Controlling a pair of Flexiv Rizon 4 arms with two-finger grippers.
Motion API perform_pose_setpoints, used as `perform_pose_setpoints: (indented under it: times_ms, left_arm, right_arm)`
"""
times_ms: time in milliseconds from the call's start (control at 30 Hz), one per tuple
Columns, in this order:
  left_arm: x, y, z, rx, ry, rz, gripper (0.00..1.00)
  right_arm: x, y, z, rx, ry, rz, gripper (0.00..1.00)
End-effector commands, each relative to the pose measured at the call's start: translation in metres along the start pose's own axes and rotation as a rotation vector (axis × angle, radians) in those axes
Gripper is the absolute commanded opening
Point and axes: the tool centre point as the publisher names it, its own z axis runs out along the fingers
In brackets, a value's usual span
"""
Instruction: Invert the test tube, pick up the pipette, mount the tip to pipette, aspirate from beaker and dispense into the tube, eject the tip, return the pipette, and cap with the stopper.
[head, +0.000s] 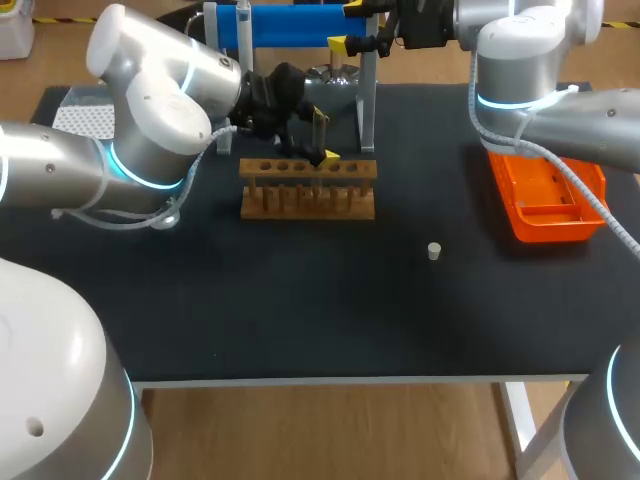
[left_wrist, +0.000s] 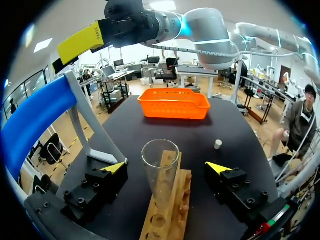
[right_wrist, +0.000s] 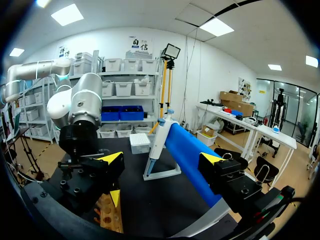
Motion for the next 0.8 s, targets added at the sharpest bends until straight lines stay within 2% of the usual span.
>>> perform_pose_setpoints:
  times_ms: [33,533,800]
  left_arm:
    - [-0.0026,0.0015,0.0039,-0.002,0.013,0.002,1.00]
    - [0.0016,0.0018,0.0059,0.009,0.079,0.021,1.00]
    - [0.0016,0.0018,0.0059,0.009,0.079,0.021,1.00]
  right_arm:
    - [-0.0012,0.0006,-0.0005,0.004,0.004,0.001,1.00]
    - [-0.0012,0.0006,-0.0005,0.004,0.004,0.001,1.00]
    - [-0.0012,0.0006,-0.0005,0.004,0.004,0.001,1.00]
